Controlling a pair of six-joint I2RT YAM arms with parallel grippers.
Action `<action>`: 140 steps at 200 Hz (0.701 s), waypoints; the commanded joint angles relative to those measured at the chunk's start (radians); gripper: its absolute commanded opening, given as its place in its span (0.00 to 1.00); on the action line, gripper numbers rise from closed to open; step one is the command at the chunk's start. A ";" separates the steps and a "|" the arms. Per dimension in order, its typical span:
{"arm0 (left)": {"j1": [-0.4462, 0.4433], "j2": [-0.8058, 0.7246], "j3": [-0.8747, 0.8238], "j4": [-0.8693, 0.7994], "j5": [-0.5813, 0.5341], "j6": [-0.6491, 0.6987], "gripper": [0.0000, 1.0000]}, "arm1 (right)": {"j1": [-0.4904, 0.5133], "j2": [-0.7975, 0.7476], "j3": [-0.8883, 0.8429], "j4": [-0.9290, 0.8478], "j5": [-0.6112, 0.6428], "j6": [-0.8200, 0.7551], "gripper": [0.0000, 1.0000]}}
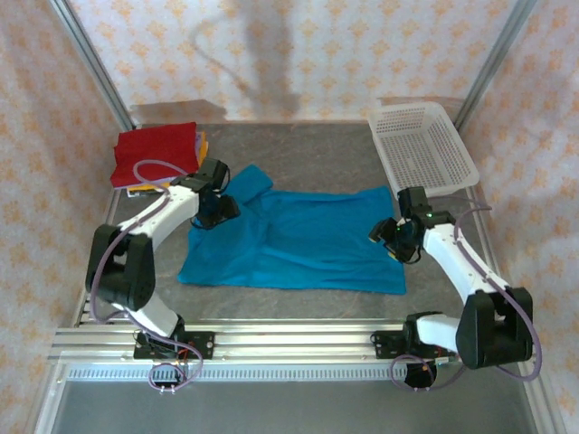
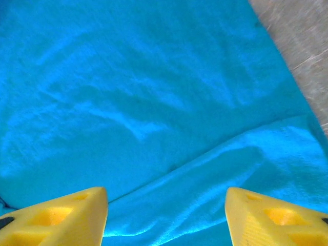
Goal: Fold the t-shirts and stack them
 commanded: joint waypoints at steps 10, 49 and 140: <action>-0.014 0.085 -0.003 0.064 0.057 0.012 0.56 | 0.018 0.037 -0.010 0.041 -0.037 -0.004 0.65; -0.014 0.137 -0.056 0.097 0.027 0.015 0.56 | 0.029 0.073 -0.054 0.087 -0.066 0.011 0.66; 0.019 0.031 -0.038 -0.037 -0.034 0.123 0.58 | 0.076 0.054 -0.123 0.114 -0.059 0.040 0.67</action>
